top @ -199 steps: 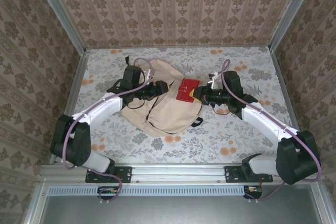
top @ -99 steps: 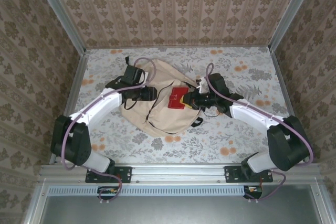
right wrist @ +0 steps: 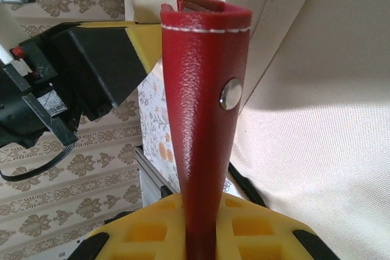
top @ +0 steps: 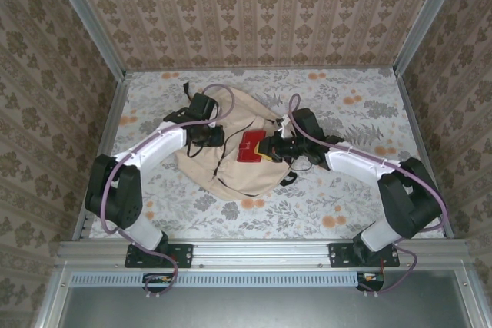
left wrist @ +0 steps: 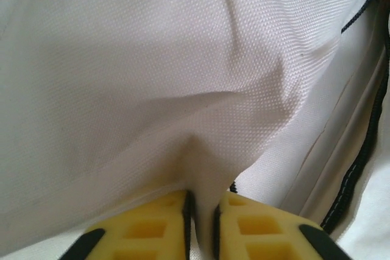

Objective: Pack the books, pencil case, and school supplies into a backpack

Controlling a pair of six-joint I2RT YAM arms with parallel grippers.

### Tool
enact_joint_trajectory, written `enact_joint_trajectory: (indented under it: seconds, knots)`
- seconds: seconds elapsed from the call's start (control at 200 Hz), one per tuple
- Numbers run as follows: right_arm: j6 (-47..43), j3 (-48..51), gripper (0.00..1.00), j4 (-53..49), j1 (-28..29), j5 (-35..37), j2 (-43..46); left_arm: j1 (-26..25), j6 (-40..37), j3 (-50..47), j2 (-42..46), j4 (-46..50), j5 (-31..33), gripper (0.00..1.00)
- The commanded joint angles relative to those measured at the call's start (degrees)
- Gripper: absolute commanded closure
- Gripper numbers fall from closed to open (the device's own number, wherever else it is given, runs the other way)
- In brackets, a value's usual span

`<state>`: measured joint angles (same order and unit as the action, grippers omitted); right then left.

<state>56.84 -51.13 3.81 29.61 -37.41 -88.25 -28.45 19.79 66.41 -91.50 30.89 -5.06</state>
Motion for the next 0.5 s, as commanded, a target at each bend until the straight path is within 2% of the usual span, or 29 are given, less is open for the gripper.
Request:
enact_joint_trajectory:
  seconds: [0.0,0.165,0.495]
  knots:
    - [0.3,-1.9,0.84,1.7,1.2,-0.8,-1.8,-0.6,0.5,0.7,4.7,0.8,-0.9,0.9]
    - [0.2,-2.3,0.84,2.6,2.5,-2.3,-3.9,-0.6,1.2,-0.9,9.2,-0.6,-2.5,0.99]
    - [2.6,-6.0,0.84,6.6,3.3,-4.6,-8.9,-0.6,1.4,-2.1,12.3,-2.2,-7.1,1.0]
